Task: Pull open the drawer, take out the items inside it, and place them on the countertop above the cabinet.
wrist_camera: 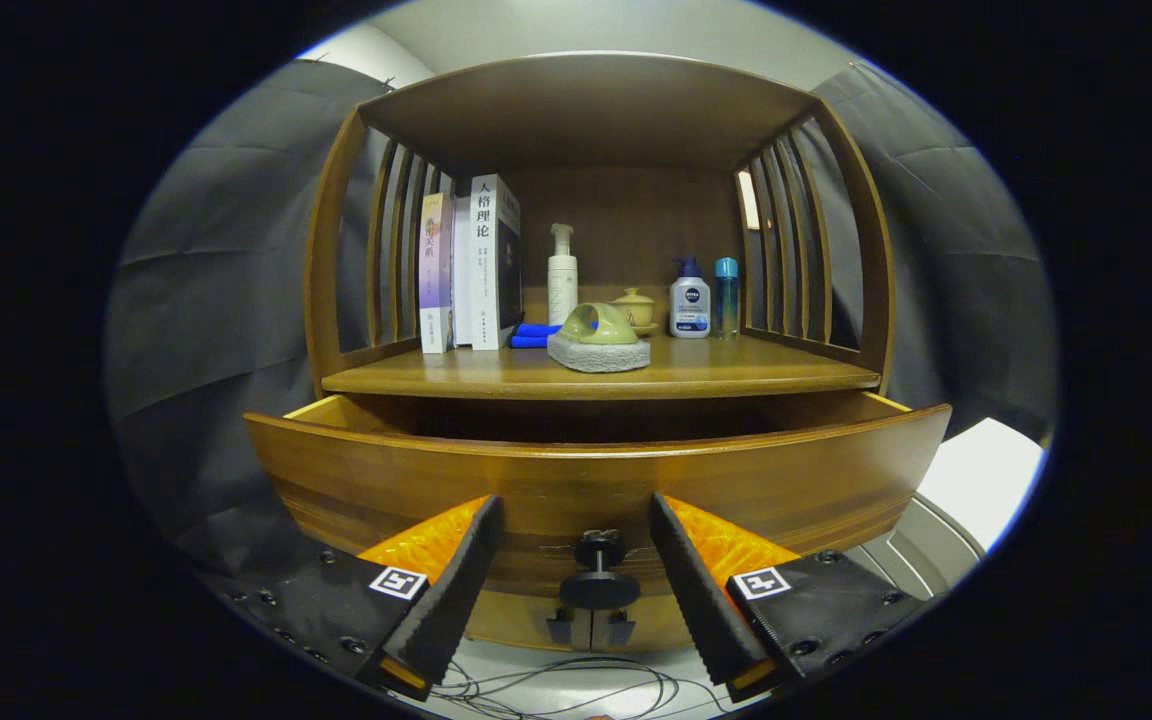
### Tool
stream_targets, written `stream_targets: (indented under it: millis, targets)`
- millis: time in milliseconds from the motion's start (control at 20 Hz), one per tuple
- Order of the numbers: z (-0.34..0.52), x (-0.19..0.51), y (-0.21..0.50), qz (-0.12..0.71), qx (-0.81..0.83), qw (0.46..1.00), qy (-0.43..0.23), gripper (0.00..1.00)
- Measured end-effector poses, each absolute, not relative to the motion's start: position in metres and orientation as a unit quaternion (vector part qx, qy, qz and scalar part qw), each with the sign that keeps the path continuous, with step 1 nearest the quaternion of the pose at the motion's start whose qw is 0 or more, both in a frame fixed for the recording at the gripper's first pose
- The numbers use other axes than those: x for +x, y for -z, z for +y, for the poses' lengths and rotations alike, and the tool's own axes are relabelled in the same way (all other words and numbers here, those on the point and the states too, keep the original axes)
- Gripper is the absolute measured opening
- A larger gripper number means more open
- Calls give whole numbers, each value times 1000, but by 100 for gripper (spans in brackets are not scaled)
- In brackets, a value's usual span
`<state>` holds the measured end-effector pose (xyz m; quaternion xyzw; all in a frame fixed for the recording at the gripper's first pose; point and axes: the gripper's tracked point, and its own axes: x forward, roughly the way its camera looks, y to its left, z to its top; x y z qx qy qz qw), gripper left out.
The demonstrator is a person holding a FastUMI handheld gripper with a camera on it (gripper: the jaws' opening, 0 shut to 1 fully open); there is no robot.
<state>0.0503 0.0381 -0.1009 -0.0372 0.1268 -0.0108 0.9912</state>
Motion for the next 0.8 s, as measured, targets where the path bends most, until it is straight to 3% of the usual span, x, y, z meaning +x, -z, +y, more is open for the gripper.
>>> stream_targets:
  millis: [800]
  targets:
    - [35,59,99,115,-60,991,17,96]
